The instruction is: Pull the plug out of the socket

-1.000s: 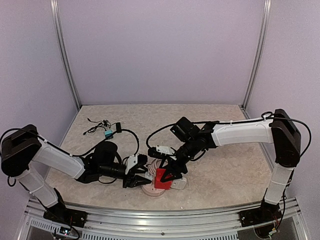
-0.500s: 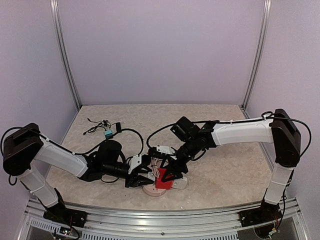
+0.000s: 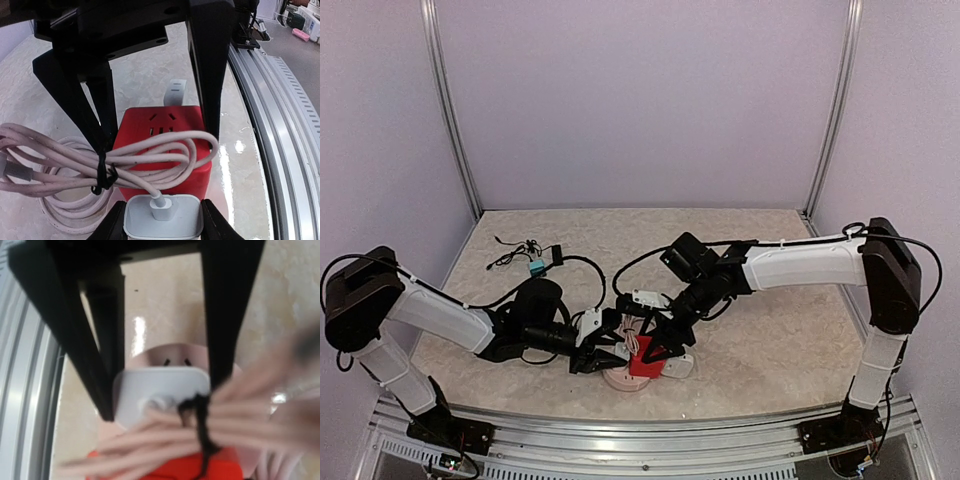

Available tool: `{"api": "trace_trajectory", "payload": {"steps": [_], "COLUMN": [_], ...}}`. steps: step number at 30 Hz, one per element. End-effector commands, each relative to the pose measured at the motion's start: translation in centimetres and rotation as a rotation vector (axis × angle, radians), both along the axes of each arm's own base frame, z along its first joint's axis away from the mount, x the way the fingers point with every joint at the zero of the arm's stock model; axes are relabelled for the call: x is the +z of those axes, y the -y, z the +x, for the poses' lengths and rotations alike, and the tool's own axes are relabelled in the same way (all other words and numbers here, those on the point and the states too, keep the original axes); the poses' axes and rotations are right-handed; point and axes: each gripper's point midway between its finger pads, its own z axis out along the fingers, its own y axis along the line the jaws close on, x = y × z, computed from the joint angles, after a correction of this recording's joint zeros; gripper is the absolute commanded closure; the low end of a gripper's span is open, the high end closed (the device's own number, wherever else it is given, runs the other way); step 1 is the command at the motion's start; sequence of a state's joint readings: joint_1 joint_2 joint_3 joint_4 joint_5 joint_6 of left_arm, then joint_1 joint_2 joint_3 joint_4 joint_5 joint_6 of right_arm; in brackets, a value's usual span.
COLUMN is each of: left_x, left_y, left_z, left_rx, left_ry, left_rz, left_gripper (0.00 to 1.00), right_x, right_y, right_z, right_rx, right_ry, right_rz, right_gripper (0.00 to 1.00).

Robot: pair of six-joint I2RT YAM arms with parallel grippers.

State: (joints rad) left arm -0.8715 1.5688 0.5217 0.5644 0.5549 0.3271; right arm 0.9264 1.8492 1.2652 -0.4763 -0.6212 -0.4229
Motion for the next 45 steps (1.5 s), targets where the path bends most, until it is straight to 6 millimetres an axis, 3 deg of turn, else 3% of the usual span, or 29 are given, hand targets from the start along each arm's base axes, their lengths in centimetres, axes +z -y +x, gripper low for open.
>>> {"api": "trace_trajectory", "payload": {"steps": [1,4,6,9,10,13,18,22,24,27,29,32,34,36,38,42,44,45], "left_x": [7.7,7.7,9.1,8.3,7.8,8.5,9.1,7.8,8.2,10.6,9.8,10.0,11.3,12.5,12.4,11.6,13.2,13.6], "left_y": [3.0,0.7,1.4,3.3,2.8,1.1,4.0,1.8,0.8,3.0,3.9,2.1,1.4,2.4,3.8,2.2,2.1,3.1], "left_z": [0.5,1.0,0.8,0.4,0.6,0.4,-0.2,0.5,0.6,0.4,0.6,0.7,0.4,-0.3,-0.5,0.0,0.0,-0.2], "left_rx": [-0.076,-0.023,-0.05,-0.075,-0.057,-0.037,-0.11,-0.05,-0.031,-0.091,-0.099,-0.067,-0.063,-0.109,-0.132,-0.076,-0.083,-0.118], "left_ry": [0.191,0.184,0.193,0.188,0.182,0.19,0.199,0.186,0.198,0.226,0.223,0.225,0.241,0.244,0.236,0.245,0.261,0.253], "left_rz": [-0.236,-0.248,-0.283,-0.256,-0.25,-0.29,-0.291,-0.262,-0.271,-0.313,-0.284,-0.299,-0.33,-0.354,-0.35,-0.338,-0.38,-0.393], "left_gripper": [0.94,0.94,0.94,0.95,0.95,0.94,0.96,0.95,0.95,0.95,0.96,0.96,0.95,0.95,0.96,0.96,0.95,0.95], "right_x": [-7.0,-7.1,-7.1,-7.4,-7.5,-7.4,-7.8,-8.1,-7.9,-7.8,-7.8,-7.9,-7.9,-8.0,-8.2,-8.2,-8.1,-8.1], "right_y": [3.8,3.9,3.8,3.9,3.9,4.0,4.0,4.1,4.1,4.0,4.0,4.0,4.1,4.1,4.1,4.2,4.2,4.2], "right_z": [-0.9,-1.0,-1.1,-1.1,-1.0,-1.0,-1.1,-1.1,-1.1,-1.0,-0.9,-0.9,-0.9,-1.0,-0.9,-1.0,-1.0,-1.0], "right_rx": [-0.058,-0.06,-0.058,-0.057,-0.058,-0.058,-0.055,-0.061,-0.058,-0.059,-0.06,-0.061,-0.06,-0.058,-0.058,-0.06,-0.061,-0.06], "right_ry": [-0.048,-0.047,-0.046,-0.051,-0.049,-0.047,-0.051,-0.054,-0.054,-0.052,-0.052,-0.05,-0.047,-0.051,-0.051,-0.048,-0.049,-0.048], "right_rz": [-0.277,-0.275,-0.271,-0.281,-0.286,-0.287,-0.294,-0.301,-0.296,-0.294,-0.302,-0.305,-0.306,-0.306,-0.309,-0.312,-0.313,-0.314], "right_gripper": [0.94,0.94,0.94,0.94,0.94,0.94,0.94,0.95,0.95,0.95,0.95,0.95,0.95,0.95,0.95,0.95,0.95,0.95]}}
